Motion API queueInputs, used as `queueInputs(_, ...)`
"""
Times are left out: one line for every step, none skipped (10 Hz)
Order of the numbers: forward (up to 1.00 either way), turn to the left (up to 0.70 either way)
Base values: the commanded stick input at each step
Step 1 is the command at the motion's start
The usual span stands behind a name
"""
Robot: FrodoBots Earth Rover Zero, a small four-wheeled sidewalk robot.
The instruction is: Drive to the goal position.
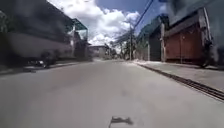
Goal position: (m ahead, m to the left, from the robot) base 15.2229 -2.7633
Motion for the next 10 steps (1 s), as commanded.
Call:
queueInputs(1.00, 0.00)
queueInputs(1.00, 0.00)
queueInputs(1.00, 0.00)
queueInputs(1.00, 0.00)
queueInputs(1.00, 0.00)
queueInputs(1.00, 0.00)
queueInputs(1.00, 0.00)
queueInputs(1.00, 0.00)
queueInputs(1.00, 0.00)
queueInputs(1.00, 0.00)
